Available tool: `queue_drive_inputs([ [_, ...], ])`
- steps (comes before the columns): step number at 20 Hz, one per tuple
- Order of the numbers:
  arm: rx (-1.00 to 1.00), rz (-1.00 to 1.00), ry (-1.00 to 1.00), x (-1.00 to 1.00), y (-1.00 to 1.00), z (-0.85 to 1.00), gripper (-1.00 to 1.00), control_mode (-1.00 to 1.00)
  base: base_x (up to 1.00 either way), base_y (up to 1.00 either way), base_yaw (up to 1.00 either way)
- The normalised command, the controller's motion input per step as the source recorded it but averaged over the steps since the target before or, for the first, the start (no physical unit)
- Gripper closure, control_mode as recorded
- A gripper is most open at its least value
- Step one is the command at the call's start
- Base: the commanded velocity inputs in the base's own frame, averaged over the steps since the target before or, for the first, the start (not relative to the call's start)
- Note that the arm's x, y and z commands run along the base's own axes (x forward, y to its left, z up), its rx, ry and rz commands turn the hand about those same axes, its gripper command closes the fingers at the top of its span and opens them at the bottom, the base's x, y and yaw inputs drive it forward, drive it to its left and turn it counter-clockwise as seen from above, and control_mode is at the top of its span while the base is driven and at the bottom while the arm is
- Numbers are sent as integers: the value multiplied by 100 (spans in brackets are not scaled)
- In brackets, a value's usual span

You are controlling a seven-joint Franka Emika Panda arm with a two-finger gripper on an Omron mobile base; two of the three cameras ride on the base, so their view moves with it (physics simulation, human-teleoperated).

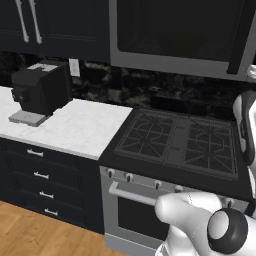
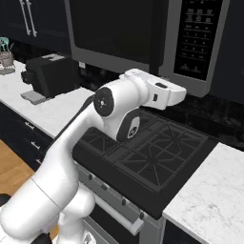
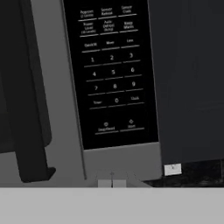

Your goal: Pick the lemon wedge from the sink and place it in the bowl. Then pick the bowl and place it in the microwave. Then close the microwave door and press the start button.

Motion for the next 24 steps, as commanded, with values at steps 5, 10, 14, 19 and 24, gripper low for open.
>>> queue_drive_inputs([
  [5, 10, 0, -3, 5, -52, 1, 100, -100, 0, 0, 0],
  [10, 7, 0, -2, 0, -23, 15, 100, -100, 0, 0, 0],
  [14, 2, 0, 0, 3, -4, 9, 100, -100, 0, 0, 0],
  [19, 0, 0, 0, 21, -1, 4, 100, -100, 0, 0, 0],
  [24, 1, 0, 2, 31, -12, 0, 100, -100, 0, 0, 0],
])
